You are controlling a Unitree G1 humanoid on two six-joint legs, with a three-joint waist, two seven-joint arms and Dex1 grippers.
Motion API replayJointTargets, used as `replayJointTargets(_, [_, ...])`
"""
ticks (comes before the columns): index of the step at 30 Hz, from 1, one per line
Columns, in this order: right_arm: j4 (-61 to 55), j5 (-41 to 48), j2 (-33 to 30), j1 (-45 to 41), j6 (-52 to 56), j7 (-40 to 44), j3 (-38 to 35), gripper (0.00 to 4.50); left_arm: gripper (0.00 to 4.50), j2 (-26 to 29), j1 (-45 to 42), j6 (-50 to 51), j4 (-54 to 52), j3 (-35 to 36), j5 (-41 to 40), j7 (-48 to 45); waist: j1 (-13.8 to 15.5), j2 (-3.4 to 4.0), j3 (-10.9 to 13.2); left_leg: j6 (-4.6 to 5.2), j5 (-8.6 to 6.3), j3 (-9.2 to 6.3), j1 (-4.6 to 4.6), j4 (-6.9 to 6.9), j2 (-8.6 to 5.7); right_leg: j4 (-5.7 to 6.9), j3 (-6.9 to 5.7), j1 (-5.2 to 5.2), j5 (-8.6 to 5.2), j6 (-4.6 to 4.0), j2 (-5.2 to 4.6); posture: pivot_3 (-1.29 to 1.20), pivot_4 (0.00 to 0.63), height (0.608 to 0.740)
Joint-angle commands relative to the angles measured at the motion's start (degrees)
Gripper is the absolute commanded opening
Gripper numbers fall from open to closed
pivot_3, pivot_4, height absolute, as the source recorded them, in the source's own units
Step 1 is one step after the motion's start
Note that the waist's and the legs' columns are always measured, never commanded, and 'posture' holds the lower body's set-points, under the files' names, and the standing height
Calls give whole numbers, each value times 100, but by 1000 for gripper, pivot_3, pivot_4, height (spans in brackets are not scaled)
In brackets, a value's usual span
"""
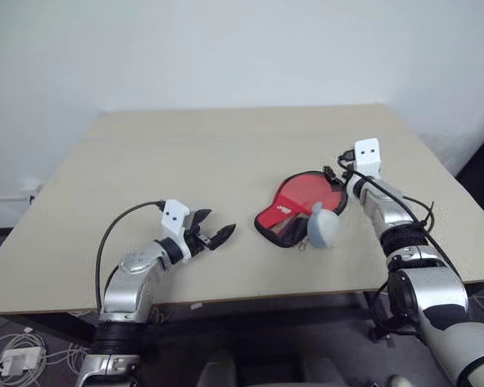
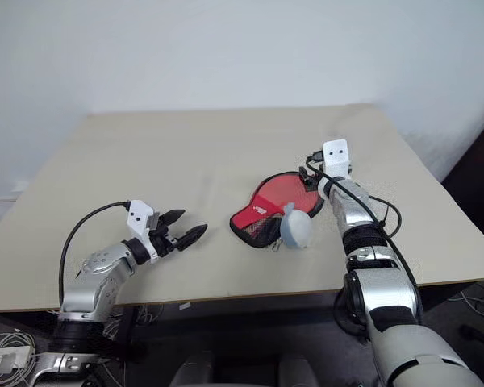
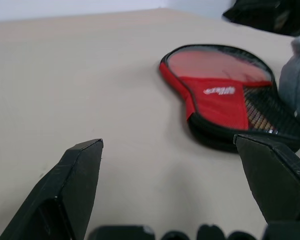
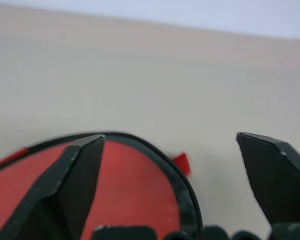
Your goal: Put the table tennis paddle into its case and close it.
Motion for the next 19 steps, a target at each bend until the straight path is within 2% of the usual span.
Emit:
replayJointTargets(1, [-1762,577,-340,603,922,1307,182,4452,4457,225,189,-86,-532,292,-121,-18,-3,1,0,0,0,1,-1,0,0,0,1,0,0,1,0,0,0,684])
replayJointTargets(3, [-2634,769,-599,1043,1373,1862,347,4452,4457,358,377,-76,-662,448,-193,-38,-2,2,1,0,0,0,-1,0,0,2,1,-2,0,1,0,0,0,684])
replayJointTargets(9, [-4392,1101,-1110,2073,2053,2650,665,4452,4457,873,981,-98,-694,1186,-474,-256,-1,4,2,0,-1,8,6,-1,4,0,3,-2,-14,21,0,0,0,684])
replayJointTargets(13, [-5030,1250,-856,2292,2468,2476,877,4452,4457,974,1186,-112,-668,1476,-507,-175,9,1,3,0,-1,10,6,6,4,-1,3,2,-18,26,0,0,0,684])
replayJointTargets(19, [-5085,1212,-359,2471,2485,2392,1323,4452,4457,713,1858,155,-1476,1404,-560,151,18,-10,3,-1,-2,10,4,8,5,-3,4,2,-17,26,-1,0,0,684])
